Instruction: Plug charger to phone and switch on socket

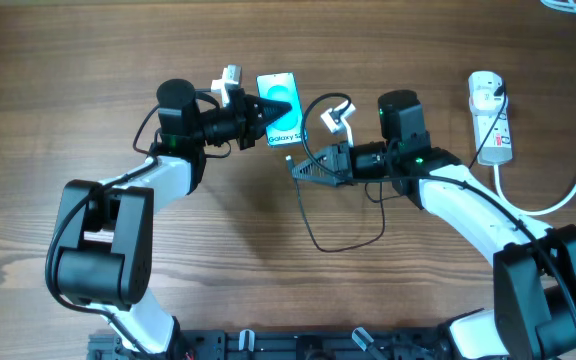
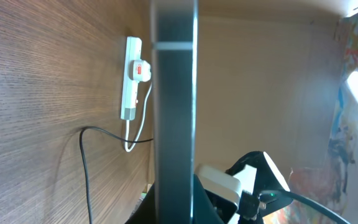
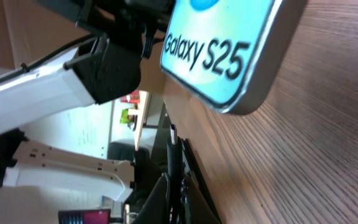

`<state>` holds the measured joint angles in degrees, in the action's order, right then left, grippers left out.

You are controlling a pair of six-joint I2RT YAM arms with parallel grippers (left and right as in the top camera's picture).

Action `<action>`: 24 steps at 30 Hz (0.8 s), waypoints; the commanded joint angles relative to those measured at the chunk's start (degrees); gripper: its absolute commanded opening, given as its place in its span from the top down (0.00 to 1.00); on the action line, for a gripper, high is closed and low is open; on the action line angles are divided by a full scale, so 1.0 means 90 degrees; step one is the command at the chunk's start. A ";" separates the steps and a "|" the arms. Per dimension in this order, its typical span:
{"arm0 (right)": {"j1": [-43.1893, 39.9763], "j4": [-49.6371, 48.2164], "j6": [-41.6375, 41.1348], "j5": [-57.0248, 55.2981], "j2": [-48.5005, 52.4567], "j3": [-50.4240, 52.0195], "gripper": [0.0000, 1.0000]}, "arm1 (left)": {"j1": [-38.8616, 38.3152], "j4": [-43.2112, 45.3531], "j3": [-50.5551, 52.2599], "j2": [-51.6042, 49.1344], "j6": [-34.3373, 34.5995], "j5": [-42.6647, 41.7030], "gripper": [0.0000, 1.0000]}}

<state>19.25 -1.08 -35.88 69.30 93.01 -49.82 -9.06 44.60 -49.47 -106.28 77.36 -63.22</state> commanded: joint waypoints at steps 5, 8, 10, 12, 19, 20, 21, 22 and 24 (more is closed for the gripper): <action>-0.0012 -0.0219 -0.0396 -0.0340 -0.0121 0.0044 0.96 | -0.0022 0.0049 -0.0131 -0.0029 -0.0219 0.0010 0.96; -0.0012 -0.0304 -0.0486 -0.0398 -0.0121 0.0044 0.96 | -0.0022 0.0049 -0.0131 -0.0027 -0.0219 0.0010 0.96; -0.0012 -0.0393 -0.0525 -0.0410 -0.0121 0.0044 0.96 | -0.0022 0.0049 -0.0131 -0.0029 -0.0219 0.0010 0.96; -0.0012 -0.0447 -0.0539 -0.0410 -0.0121 0.0044 0.96 | -0.0022 0.0049 -0.0131 -0.0027 -0.0219 0.0010 0.96; -0.0012 -0.0452 -0.0554 -0.0444 -0.0119 0.0044 0.96 | -0.0022 0.0049 -0.0131 -0.0027 -0.0219 0.0010 0.96; -0.0012 -0.0449 -0.0583 -0.0461 -0.0119 0.0044 0.96 | -0.0022 0.0049 -0.0131 -0.0027 -0.0219 0.0010 0.96; -0.0012 -0.0452 -0.0593 -0.0464 -0.0119 0.0044 0.96 | -0.0022 0.0049 -0.0131 -0.0029 -0.0216 0.0010 0.96; -0.0012 -0.0452 -0.0636 -0.0481 -0.0119 0.0044 0.96 | -0.0022 0.0049 -0.0131 -0.0027 -0.0216 0.0007 0.96; -0.0012 -0.0466 -0.0685 -0.0493 -0.0117 0.0044 0.96 | -0.0022 0.0049 -0.0131 -0.0027 -0.0219 0.0010 0.96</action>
<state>19.25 -4.82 -40.97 65.65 93.01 -49.82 -9.06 44.60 -49.47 -106.30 76.97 -63.22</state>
